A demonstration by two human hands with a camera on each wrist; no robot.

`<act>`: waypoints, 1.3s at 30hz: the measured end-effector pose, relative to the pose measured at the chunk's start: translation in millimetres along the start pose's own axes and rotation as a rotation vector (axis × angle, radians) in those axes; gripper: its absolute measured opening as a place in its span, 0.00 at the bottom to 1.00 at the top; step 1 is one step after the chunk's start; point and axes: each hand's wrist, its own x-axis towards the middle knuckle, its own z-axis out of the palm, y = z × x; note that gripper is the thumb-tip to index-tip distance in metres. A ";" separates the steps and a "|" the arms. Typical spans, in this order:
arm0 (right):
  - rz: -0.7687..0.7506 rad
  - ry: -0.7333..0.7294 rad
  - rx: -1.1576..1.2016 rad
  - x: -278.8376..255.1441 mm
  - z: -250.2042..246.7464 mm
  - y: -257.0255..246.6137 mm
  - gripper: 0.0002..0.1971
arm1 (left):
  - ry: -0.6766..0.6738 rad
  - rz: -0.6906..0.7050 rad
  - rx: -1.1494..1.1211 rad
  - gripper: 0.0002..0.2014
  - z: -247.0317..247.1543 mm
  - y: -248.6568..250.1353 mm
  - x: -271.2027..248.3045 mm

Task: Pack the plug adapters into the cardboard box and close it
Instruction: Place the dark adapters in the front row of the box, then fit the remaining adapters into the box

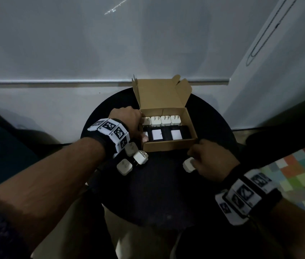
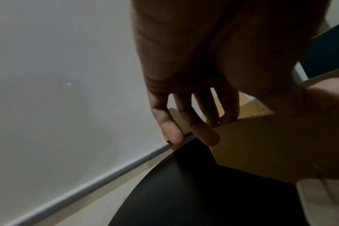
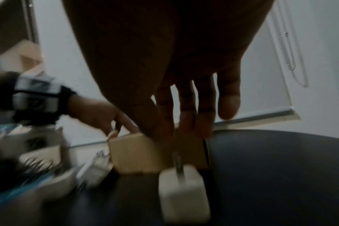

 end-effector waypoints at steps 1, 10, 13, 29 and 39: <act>-0.008 -0.042 0.002 -2.8 5.7 0.0 0.17 | -0.003 -0.001 0.004 0.29 0.3 0.1 0.1; -0.160 -0.207 -0.074 4.5 27.6 -1.9 0.25 | -0.014 0.002 0.022 0.30 -2.4 1.4 -2.8; -0.177 -0.161 0.009 -0.3 9.0 -12.8 0.25 | -0.014 0.000 0.002 0.30 -1.7 0.1 -2.7; -0.027 0.124 0.167 138.2 -42.9 -85.5 0.15 | -0.013 -0.002 -0.097 0.30 0.1 -3.5 -2.9; 0.003 0.028 0.112 160.8 -21.2 -94.8 0.21 | -0.031 0.011 -0.117 0.27 -2.4 -3.8 -3.9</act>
